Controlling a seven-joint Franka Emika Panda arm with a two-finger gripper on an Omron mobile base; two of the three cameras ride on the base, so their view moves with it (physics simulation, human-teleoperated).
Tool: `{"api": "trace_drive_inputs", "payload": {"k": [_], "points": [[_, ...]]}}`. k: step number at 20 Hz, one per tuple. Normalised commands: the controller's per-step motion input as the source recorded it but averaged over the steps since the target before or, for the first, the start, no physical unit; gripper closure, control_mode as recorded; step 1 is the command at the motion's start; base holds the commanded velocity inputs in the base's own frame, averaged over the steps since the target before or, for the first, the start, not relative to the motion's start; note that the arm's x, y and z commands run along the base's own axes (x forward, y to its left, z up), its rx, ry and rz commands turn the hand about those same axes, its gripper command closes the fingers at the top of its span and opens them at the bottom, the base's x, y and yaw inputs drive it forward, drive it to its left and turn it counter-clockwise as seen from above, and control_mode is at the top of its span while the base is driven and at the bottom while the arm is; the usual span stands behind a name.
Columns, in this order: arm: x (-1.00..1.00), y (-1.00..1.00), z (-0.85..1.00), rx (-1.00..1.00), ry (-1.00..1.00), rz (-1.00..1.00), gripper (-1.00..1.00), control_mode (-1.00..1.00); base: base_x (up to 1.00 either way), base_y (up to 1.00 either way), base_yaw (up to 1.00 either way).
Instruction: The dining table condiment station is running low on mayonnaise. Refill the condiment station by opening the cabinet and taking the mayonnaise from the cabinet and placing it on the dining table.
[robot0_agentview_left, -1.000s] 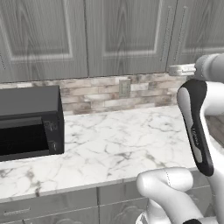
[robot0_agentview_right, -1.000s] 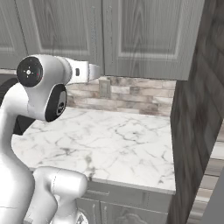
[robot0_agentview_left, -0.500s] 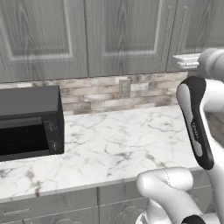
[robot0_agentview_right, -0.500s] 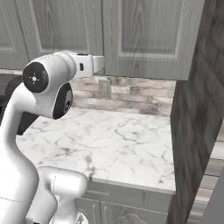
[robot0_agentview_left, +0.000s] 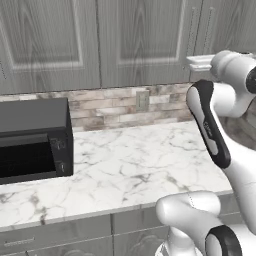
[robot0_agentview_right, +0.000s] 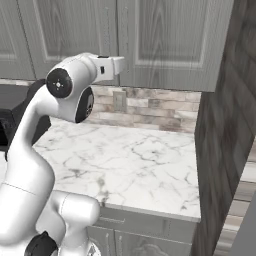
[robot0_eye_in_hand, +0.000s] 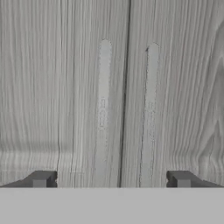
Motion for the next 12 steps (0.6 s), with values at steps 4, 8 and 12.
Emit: {"api": "trace_drive_inputs", "payload": {"k": [4, 8, 12], "points": [[0.79, 0.0, -0.01, 0.0, 0.0, 0.0, -1.0, -1.0, 0.0, 0.0, 0.0], [0.71, 0.03, 0.0, 0.0, 0.0, 0.0, -1.0, -1.0, 0.0, 0.0, 0.0], [0.16, 0.29, 0.0, -0.12, -0.06, 0.0, -1.0, -1.0, 0.0, 0.0, 0.0]]}}
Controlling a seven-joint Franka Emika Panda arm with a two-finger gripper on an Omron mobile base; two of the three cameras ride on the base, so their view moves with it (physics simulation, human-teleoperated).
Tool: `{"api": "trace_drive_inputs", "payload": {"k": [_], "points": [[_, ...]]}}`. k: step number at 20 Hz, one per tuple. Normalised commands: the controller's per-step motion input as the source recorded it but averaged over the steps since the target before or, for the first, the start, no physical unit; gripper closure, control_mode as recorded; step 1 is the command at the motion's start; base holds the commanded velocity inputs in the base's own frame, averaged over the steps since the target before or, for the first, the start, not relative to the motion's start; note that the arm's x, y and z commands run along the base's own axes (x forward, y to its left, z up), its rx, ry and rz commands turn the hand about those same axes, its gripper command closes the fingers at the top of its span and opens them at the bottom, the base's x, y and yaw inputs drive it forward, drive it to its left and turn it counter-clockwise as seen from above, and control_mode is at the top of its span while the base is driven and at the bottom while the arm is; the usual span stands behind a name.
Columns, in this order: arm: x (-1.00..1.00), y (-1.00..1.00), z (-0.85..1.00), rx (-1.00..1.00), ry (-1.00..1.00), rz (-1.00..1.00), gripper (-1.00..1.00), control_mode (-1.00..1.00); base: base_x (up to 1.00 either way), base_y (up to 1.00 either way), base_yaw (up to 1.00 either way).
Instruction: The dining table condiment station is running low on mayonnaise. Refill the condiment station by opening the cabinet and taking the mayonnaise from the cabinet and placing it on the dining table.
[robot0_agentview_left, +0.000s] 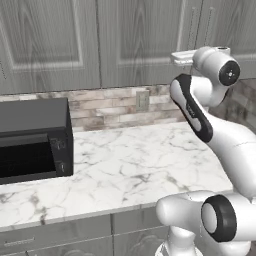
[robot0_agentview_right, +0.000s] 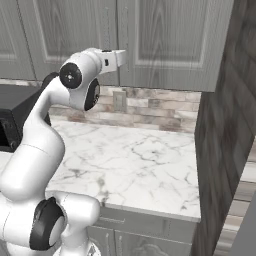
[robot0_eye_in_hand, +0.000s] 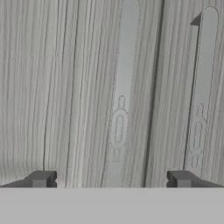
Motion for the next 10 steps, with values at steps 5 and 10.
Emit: {"api": "trace_drive_inputs", "payload": {"k": [5, 10], "points": [[0.23, 0.09, 0.0, -0.02, 0.0, 0.04, -1.0, -1.0, 0.0, 0.0, 0.0], [0.37, 0.0, 0.0, 0.0, 0.0, 0.07, -1.0, -1.0, 0.0, 0.0, 0.0]]}}
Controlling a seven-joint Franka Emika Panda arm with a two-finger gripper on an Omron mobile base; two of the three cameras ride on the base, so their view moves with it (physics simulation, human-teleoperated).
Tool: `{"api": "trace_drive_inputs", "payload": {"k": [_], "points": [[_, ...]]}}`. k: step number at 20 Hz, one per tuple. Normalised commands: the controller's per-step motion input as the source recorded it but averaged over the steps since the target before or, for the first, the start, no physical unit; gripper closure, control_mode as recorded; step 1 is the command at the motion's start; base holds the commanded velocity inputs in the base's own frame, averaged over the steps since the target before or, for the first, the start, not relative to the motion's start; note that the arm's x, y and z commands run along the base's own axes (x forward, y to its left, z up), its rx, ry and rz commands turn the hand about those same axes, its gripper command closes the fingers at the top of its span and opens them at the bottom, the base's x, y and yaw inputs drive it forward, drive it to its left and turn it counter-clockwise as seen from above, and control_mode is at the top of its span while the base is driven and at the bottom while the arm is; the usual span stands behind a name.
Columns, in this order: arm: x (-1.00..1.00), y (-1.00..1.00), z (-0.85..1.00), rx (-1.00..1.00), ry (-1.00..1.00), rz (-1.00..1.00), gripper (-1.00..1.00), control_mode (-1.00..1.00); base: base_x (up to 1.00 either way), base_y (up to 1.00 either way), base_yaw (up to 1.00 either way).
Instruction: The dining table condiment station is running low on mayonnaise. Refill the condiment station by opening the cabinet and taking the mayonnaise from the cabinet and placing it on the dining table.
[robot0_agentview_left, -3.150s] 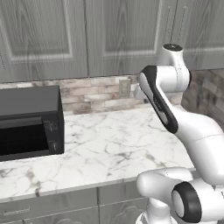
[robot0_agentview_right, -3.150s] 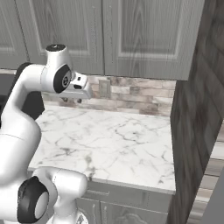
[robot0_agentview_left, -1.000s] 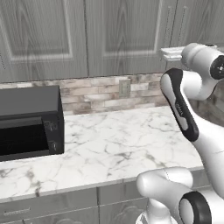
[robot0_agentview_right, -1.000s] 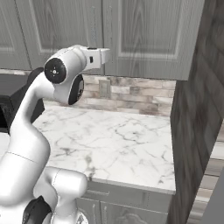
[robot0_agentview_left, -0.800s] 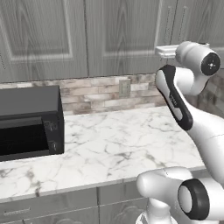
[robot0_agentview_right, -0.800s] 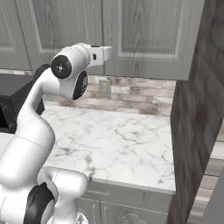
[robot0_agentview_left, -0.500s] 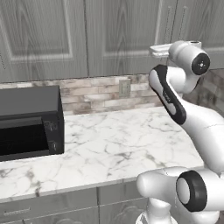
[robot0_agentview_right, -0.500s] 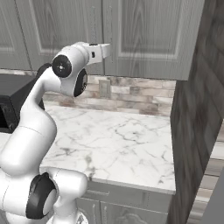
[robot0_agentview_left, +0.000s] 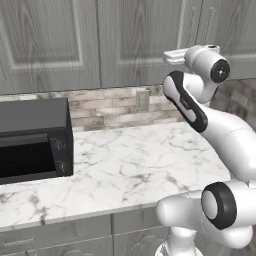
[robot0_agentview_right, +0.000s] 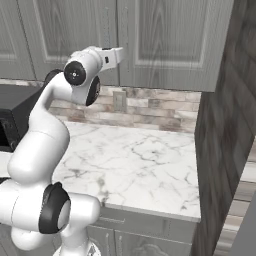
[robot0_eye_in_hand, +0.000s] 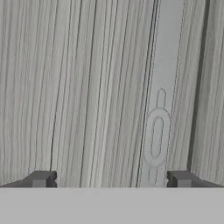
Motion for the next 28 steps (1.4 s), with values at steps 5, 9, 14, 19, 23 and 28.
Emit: {"api": "trace_drive_inputs", "payload": {"k": [5, 9, 14, 19, 23, 28], "points": [[0.42, 0.0, 0.0, 0.0, 0.0, 0.07, 1.0, -1.0, 0.0, 0.0, 0.0], [0.39, 0.0, 0.0, 0.0, 0.01, 0.04, 1.0, -1.0, 0.0, 0.0, 0.0], [0.45, 0.0, 0.0, 0.0, 0.03, 0.01, 1.0, -1.0, 0.0, 0.0, 0.0], [0.46, 0.0, 0.0, 0.0, 0.03, 0.0, 1.0, -1.0, 0.0, 0.0, 0.0], [0.1, 0.0, 0.0, 0.0, 0.04, 0.0, 1.0, -1.0, 0.0, 0.0, 0.0], [0.11, 0.0, -0.03, 0.0, 0.0, 0.0, 1.0, -1.0, 0.0, 0.0, 0.0]]}}
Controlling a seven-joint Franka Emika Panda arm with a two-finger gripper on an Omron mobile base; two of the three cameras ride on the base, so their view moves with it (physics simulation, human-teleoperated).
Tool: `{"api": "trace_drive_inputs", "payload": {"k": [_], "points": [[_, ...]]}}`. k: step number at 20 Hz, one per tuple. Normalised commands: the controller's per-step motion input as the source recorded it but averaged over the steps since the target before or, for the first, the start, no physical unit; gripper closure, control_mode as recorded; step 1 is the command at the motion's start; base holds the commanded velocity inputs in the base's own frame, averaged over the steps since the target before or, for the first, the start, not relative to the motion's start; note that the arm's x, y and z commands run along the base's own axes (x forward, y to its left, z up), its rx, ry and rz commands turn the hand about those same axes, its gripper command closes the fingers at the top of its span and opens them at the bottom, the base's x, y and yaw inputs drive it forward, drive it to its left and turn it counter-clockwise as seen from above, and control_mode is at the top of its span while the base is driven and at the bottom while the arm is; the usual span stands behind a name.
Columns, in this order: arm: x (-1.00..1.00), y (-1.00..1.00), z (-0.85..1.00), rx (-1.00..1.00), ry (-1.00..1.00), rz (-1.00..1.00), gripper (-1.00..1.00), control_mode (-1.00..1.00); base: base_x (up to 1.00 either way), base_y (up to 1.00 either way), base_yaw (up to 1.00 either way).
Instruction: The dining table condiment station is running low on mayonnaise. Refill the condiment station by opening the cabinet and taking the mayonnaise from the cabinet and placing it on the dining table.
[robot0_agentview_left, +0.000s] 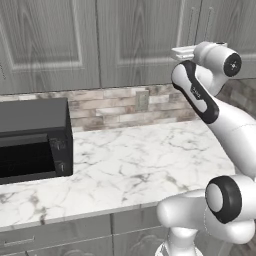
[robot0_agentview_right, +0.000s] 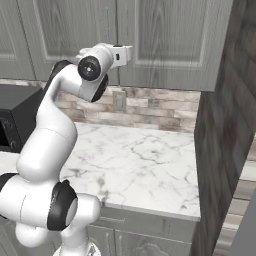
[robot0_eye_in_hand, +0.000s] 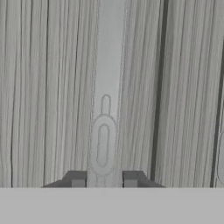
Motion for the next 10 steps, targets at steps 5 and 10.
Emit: {"api": "trace_drive_inputs", "payload": {"k": [5, 10], "points": [[0.04, 0.02, 0.0, -0.02, 0.0, 0.0, 1.0, -1.0, 0.0, 0.0, 0.0], [-0.15, 0.47, -0.12, -0.03, 0.01, 0.03, 1.0, -1.0, 0.0, 0.0, 0.0]]}}
